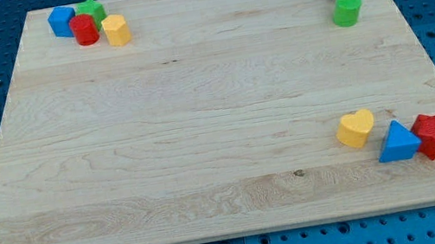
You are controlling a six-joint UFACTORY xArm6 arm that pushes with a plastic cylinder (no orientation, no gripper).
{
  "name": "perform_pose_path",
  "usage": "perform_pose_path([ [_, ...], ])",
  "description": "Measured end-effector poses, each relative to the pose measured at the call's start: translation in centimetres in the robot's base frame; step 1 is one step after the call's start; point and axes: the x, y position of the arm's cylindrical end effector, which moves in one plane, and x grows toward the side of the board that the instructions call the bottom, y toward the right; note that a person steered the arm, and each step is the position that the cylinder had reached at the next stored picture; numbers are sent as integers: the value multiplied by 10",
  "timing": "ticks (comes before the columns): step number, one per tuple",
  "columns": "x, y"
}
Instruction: Move the green circle to the top of the blue triangle
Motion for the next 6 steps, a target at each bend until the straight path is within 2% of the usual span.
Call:
perform_pose_path([
  [2,37,-1],
  [5,124,-1],
  [6,136,-1],
])
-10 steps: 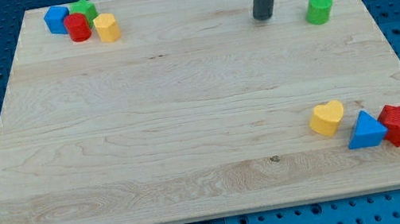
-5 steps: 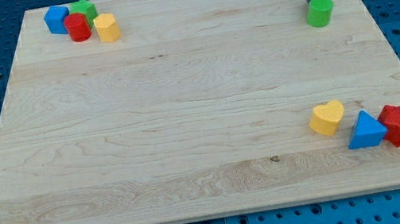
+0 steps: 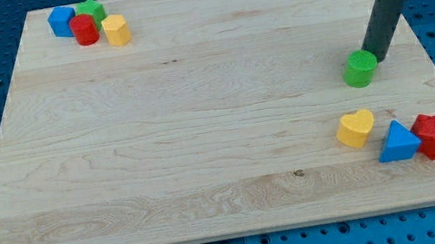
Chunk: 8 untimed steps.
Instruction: Move the green circle to the top of the blue triangle
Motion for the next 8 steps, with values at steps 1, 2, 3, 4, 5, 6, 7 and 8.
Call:
perform_pose_path([
  [1,0,-7],
  [2,-1,-23],
  [3,-5,-31],
  [4,7,-34],
  [5,19,-41],
  [6,19,-57],
  [7,27,-68],
  [8,37,-68],
])
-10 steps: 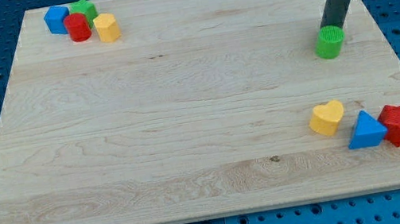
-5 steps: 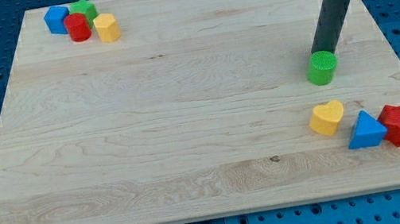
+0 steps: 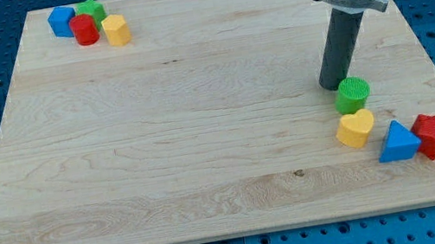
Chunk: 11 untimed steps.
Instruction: Move the green circle to the top of the blue triangle
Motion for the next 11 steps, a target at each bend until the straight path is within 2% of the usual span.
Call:
perform_pose_path([
  [5,55,16],
  [7,60,27],
  [8,59,14],
  [9,28,-12],
  [11,-90,-105],
])
